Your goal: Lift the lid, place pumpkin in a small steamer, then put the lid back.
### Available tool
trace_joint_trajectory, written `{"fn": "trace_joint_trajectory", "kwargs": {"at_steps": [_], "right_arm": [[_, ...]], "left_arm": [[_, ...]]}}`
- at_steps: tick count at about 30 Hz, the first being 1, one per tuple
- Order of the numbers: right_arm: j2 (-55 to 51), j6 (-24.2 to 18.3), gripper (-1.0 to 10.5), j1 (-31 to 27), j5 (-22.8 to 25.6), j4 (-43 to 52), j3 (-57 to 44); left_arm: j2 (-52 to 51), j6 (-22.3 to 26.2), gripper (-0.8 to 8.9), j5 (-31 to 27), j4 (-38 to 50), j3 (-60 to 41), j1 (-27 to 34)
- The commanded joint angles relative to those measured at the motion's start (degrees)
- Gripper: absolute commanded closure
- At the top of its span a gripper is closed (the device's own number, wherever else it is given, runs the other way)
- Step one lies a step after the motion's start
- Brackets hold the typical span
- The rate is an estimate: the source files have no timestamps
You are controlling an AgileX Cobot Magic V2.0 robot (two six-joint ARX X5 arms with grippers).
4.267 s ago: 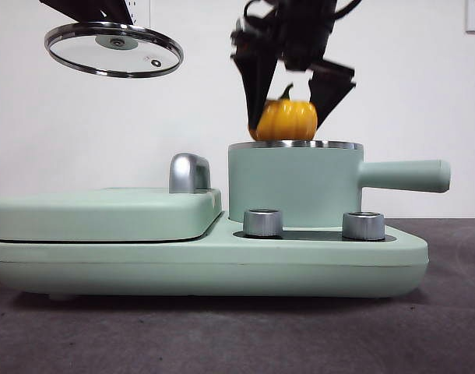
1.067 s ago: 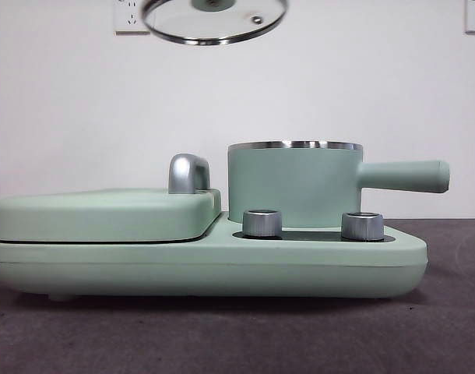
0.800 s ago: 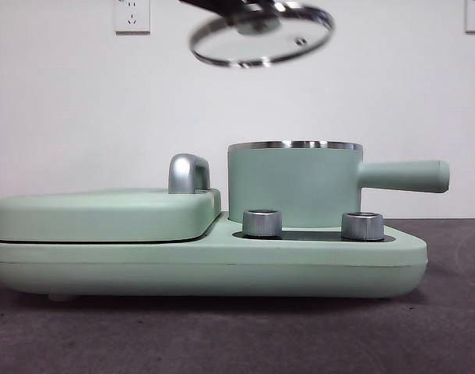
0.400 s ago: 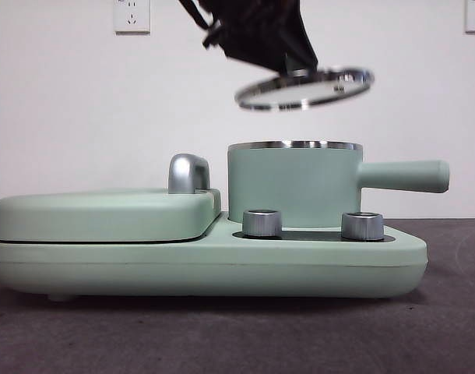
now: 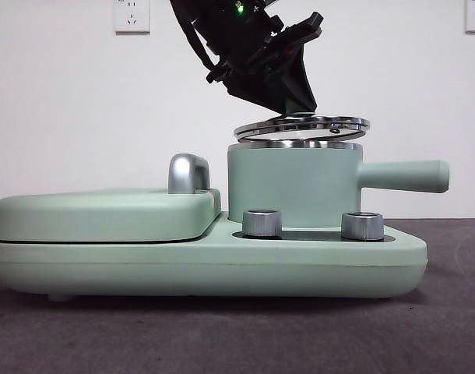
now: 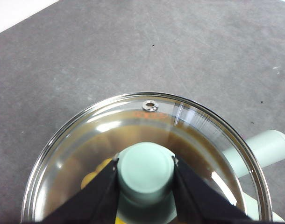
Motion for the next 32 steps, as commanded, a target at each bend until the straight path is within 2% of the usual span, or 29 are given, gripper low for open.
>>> {"fn": "trace_joint_trajectory", "kwargs": {"at_steps": [1, 19, 25, 30, 32], "right_arm": [[0.15, 1.51, 3.8, 0.35, 0.00, 0.31, 0.39], [0.15, 3.58, 3.8, 0.35, 0.09, 0.76, 0.39], [0.15, 3.61, 3.8, 0.35, 0.28, 0.76, 0.39], [0.15, 3.65, 3.8, 0.35, 0.35, 0.76, 0.39], [0.15, 3.80, 3.8, 0.35, 0.46, 0.79, 0.39]], "left_arm": [[1.38, 0.48, 7.68, 0.07, 1.51, 1.44, -0.11], [2.29, 0.96, 7.98, 0.11, -2.43, 1.46, 1.29], [2.29, -2.25, 7.98, 0.11, -2.71, 1.46, 1.29], [2.29, -2.05, 7.83, 0.11, -2.97, 1.46, 1.22], [2.40, 0.52, 7.84, 0.09, -3.65, 1.46, 0.70]]}}
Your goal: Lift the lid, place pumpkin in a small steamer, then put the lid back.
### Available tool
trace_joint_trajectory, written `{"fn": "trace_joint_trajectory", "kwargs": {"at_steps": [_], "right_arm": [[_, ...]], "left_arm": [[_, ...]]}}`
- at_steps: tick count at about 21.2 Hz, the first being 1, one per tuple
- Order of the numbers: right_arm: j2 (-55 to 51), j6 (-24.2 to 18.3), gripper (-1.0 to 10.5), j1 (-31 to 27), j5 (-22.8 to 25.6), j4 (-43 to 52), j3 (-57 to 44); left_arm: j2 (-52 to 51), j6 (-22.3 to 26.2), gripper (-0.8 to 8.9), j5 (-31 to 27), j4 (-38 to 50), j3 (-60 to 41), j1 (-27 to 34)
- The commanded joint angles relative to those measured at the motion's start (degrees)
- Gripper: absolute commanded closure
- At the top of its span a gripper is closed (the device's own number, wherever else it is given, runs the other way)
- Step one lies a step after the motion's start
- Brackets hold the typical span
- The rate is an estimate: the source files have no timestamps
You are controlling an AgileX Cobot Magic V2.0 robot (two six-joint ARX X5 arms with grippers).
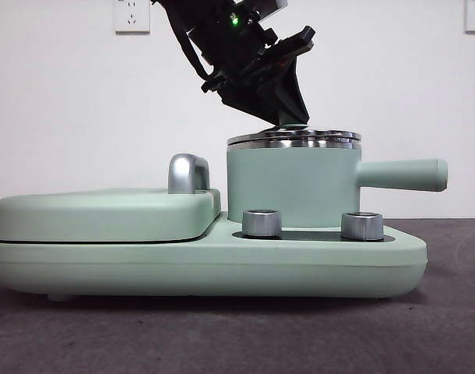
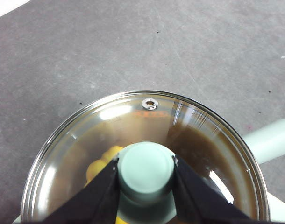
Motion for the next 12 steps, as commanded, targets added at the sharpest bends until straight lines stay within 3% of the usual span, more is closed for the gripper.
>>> {"fn": "trace_joint_trajectory", "kwargs": {"at_steps": [1, 8, 12], "right_arm": [[0.15, 0.96, 3.8, 0.35, 0.24, 0.59, 0.39], [0.15, 1.46, 3.8, 0.35, 0.22, 0.59, 0.39], [0.15, 1.44, 3.8, 0.35, 0.22, 0.59, 0.39]], "left_arm": [[1.31, 1.86, 7.84, -0.37, -2.01, 1.07, -0.90], [2.21, 3.26, 7.51, -0.37, -2.12, 1.07, -1.92], [2.19, 3.23, 4.20, -0.37, 0.33, 1.16, -1.90]]}}
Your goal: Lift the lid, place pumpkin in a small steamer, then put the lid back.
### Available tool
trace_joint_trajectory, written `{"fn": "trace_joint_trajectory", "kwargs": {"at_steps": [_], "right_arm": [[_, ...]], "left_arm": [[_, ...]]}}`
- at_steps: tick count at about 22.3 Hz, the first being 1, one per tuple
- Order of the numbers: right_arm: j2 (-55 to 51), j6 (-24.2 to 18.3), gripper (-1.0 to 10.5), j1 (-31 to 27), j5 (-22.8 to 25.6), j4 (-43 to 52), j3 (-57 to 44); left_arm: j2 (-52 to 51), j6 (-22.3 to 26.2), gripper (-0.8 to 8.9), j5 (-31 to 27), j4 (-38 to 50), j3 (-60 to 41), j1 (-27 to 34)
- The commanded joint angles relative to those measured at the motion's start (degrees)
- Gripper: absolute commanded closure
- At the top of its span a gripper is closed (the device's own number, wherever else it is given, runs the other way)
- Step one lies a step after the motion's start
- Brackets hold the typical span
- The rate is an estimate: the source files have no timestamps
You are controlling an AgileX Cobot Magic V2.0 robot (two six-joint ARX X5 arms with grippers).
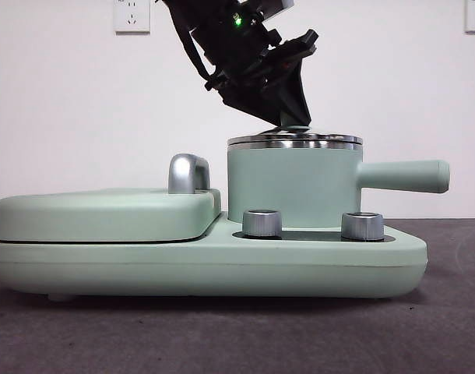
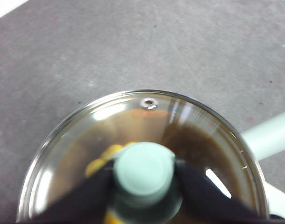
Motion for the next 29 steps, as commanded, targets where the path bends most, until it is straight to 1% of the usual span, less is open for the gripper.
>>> {"fn": "trace_joint_trajectory", "kwargs": {"at_steps": [1, 2, 4, 7, 8, 10, 12, 15, 17, 20, 21, 25, 29], "right_arm": [[0.15, 0.57, 3.8, 0.35, 0.22, 0.59, 0.39], [0.15, 0.55, 3.8, 0.35, 0.22, 0.59, 0.39], [0.15, 0.55, 3.8, 0.35, 0.20, 0.57, 0.39], [0.17, 0.50, 3.8, 0.35, -0.22, 0.55, 0.39], [0.17, 0.39, 3.8, 0.35, -0.22, 0.52, 0.39], [0.17, 0.17, 3.8, 0.35, -0.46, 0.50, 0.39], [0.22, -0.79, 3.8, 0.35, -1.20, 0.52, 0.39], [0.28, -1.55, 3.8, 0.35, -2.03, 0.57, 0.39], [0.28, -2.62, 3.8, 0.35, -3.28, 0.57, 0.39], [0.33, -3.48, 3.8, 0.35, -3.43, 0.57, 0.39], [0.33, -3.85, 3.8, 0.35, -3.41, 0.55, 0.39], [0.35, -4.46, 3.8, 0.35, -3.41, 0.55, 0.39], [0.39, -5.75, 3.8, 0.35, -3.41, 0.55, 0.39]], "left_arm": [[1.90, 0.59, 3.40, 0.35, 0.85, 1.60, -0.79], [1.79, 0.59, 2.96, 0.35, -0.17, 2.95, -0.79], [1.64, 0.31, 2.77, 0.35, -5.81, 7.65, -0.79], [1.01, -0.13, 2.79, 0.35, -21.07, 17.16, -0.79], [0.68, -1.14, 2.79, 0.37, -27.08, 20.48, -0.79], [-0.92, -2.69, 2.79, 1.38, -35.93, 24.26, -0.79], [-4.22, -3.72, 2.82, 3.28, -41.81, 24.55, -0.26], [-10.08, -4.83, 2.82, 4.44, -48.22, 22.71, 0.76], [-16.15, -5.33, 2.83, 4.57, -48.52, 17.49, 1.09], [-28.55, -5.75, 2.83, 4.55, -45.35, 4.70, 1.09], [-30.93, -6.08, 2.83, 4.55, -45.11, 2.43, 1.09], [-41.90, -9.84, 2.83, 4.55, -42.53, -7.39, 1.07], [-53.59, -14.27, 2.84, 4.48, -36.59, -16.41, 1.09]]}}
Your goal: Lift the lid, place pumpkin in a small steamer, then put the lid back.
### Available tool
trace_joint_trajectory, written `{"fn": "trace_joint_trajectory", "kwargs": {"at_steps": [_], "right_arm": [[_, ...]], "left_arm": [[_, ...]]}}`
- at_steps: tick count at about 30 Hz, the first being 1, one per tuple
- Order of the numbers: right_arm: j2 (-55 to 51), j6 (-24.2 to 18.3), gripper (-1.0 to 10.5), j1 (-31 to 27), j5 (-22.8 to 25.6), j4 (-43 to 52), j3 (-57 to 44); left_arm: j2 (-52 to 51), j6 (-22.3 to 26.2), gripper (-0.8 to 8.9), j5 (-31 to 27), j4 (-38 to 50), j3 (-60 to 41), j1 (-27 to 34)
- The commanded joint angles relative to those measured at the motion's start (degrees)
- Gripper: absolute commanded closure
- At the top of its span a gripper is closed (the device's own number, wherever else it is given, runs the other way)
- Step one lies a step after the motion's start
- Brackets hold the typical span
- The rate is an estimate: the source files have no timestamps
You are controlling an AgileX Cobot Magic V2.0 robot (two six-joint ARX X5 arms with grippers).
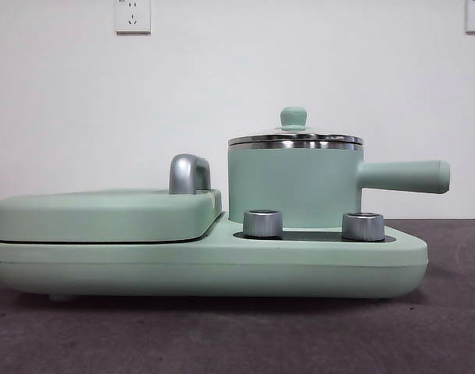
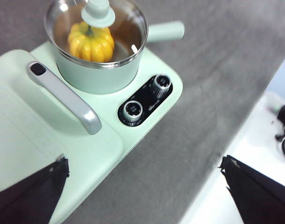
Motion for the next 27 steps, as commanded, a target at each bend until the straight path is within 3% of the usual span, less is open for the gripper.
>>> {"fn": "trace_joint_trajectory", "kwargs": {"at_steps": [1, 6, 12, 13, 14, 16, 17, 18, 27], "right_arm": [[0.33, -1.33, 3.8, 0.33, -0.17, 0.57, 0.39], [0.33, -1.33, 3.8, 0.33, -0.17, 0.59, 0.39], [0.33, -1.33, 3.9, 0.33, -0.15, 0.59, 0.39], [0.33, -1.33, 4.1, 0.33, -0.15, 0.59, 0.39], [0.33, -1.33, 4.7, 0.33, -0.15, 0.59, 0.39], [0.33, -1.49, 7.9, 0.33, -0.31, 0.48, 0.39], [0.33, -1.92, 9.8, 0.33, -0.48, 0.35, 0.39], [0.33, -2.34, 9.1, 0.33, -0.35, 0.24, 0.39], [0.20, -2.40, 9.2, 0.33, 0.04, 0.61, 0.44]], "left_arm": [[-7.10, -5.38, 2.84, 0.17, 4.74, -4.70, -0.42], [-19.67, -12.55, 2.86, -0.85, 10.88, -14.53, -0.42], [-26.49, -14.93, 3.10, -4.31, 9.90, -17.90, -0.42], [-26.84, -14.95, 3.61, -4.66, 9.77, -17.90, -0.42], [-27.17, -14.95, 4.76, -4.79, 9.62, -17.90, -0.42], [-27.30, -14.75, 8.26, -4.81, 9.27, -17.90, -0.42], [-27.28, -14.78, 7.85, -4.83, 9.16, -17.90, -0.42], [-27.19, -14.75, 8.10, -4.87, 9.14, -17.90, -0.42], [-26.95, -14.75, 8.08, -4.85, 9.64, -17.79, -0.42]]}}
